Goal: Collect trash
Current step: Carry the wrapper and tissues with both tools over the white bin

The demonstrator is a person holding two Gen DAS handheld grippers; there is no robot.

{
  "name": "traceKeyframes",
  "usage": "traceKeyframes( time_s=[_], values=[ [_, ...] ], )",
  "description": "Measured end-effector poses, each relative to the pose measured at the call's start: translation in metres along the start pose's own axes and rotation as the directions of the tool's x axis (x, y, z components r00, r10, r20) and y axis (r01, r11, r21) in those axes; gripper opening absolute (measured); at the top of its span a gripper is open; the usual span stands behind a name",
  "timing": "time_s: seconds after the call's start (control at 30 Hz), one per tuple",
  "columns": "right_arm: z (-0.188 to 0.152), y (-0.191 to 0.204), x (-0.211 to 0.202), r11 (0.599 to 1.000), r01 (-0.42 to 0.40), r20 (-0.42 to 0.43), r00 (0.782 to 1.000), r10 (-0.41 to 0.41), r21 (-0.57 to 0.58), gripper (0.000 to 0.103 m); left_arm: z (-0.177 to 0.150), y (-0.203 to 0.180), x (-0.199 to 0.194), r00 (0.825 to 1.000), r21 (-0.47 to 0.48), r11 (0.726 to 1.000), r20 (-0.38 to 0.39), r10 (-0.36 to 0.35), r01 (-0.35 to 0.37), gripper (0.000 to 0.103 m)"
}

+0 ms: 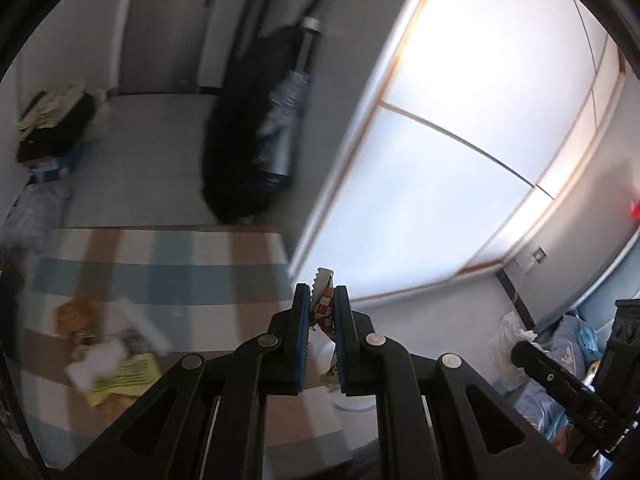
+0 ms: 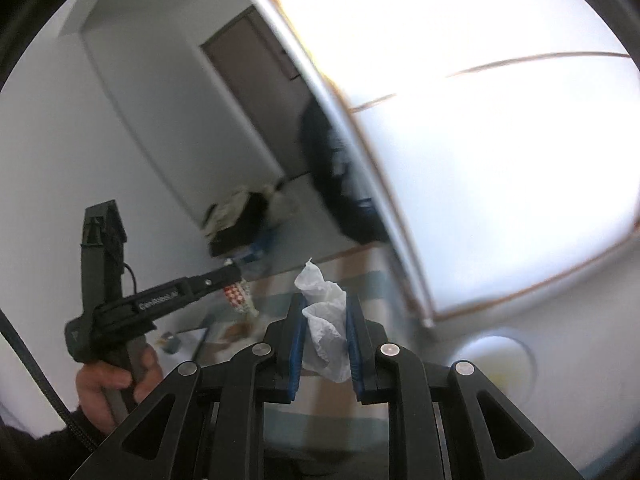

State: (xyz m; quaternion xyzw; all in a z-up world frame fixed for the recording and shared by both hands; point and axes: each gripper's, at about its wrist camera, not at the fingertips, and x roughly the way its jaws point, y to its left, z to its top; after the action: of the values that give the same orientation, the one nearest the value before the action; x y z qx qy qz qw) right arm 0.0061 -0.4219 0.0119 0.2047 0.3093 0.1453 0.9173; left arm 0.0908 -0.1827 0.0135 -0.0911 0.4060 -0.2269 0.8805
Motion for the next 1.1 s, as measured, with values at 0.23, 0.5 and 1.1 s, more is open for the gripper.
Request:
traceKeyframes(
  time_s=[0.23,0.5,1.1],
  values=[
    [-0.016,-0.077,0.006,0.979,0.179,-0.083,0.982,-0.171,0.1,0.018,-0.006,-0.034,0.063,0.986,0.031,0.998,-0.159,-0.057,0.063,0.007],
    [-0.043,-0.15,0.05,0.943,0.24,-0.216,0.958,-0.191,0.23,0.018,-0.014,-0.055,0.129,0.943,0.022,0.997,-0.326,-0.064,0.075,0.007],
    [-0.09,-0.253,0.165,0.865,0.249,-0.421,0.906,-0.049,0.435,0.048,-0.033,-0.072,0.239,0.84,0.015,0.999,-0.543,-0.016,0.029,0.007]
  ],
)
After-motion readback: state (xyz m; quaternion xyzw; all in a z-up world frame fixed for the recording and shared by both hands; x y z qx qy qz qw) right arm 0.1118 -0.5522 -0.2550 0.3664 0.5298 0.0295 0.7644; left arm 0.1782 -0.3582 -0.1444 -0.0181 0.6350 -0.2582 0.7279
